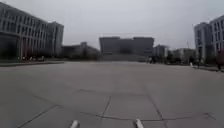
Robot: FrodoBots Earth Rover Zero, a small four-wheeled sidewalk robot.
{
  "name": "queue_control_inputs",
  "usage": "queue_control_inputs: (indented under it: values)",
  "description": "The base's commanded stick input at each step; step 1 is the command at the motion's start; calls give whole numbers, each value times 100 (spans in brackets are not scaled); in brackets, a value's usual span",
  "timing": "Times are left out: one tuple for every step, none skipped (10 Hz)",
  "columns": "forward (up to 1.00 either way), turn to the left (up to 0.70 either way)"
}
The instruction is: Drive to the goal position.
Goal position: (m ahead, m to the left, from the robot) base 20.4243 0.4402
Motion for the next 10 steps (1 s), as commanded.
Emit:
queue_control_inputs:
  values:
    - [100, -19]
    - [100, 2]
    - [100, 2]
    - [100, 2]
    - [100, 2]
    - [100, 2]
    - [100, 2]
    - [100, 2]
    - [100, 2]
    - [100, 2]
